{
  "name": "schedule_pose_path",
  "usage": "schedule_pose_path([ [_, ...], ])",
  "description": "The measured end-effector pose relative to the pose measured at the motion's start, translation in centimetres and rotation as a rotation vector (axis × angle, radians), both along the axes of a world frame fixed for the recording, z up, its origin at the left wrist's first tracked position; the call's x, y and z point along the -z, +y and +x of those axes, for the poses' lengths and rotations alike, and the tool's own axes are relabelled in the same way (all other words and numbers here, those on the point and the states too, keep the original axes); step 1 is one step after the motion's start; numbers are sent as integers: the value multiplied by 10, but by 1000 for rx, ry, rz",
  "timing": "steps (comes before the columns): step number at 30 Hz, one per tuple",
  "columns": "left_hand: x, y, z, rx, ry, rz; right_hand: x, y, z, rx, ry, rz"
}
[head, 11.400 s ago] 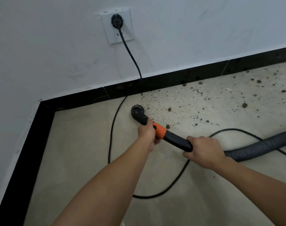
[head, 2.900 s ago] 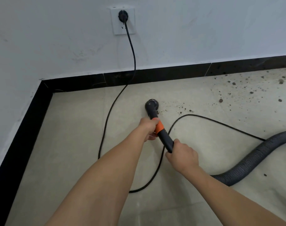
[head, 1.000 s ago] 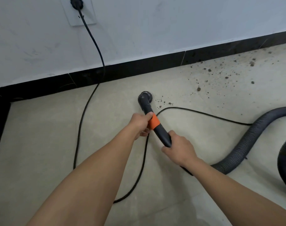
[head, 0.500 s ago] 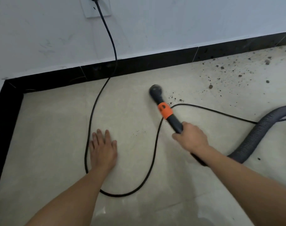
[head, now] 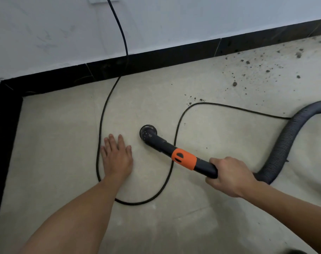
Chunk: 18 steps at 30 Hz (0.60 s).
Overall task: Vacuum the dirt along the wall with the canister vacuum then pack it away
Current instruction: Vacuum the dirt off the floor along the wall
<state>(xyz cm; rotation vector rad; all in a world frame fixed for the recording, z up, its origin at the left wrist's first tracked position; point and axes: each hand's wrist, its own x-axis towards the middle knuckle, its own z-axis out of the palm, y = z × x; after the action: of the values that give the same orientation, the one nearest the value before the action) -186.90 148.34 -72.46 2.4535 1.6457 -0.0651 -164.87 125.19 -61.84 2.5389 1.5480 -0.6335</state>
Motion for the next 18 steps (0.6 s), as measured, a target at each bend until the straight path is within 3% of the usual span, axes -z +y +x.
schedule_pose_path([
  [6,-8,-1,3,8,24,-58,4,-33,-11,-105,-1,-37],
  [13,-15,-15,12,15,43,-95,-8,-41,27,219,-2,48],
  [18,-19,-27,26,65,39,-91,1,-36,3,51,-10,14],
])
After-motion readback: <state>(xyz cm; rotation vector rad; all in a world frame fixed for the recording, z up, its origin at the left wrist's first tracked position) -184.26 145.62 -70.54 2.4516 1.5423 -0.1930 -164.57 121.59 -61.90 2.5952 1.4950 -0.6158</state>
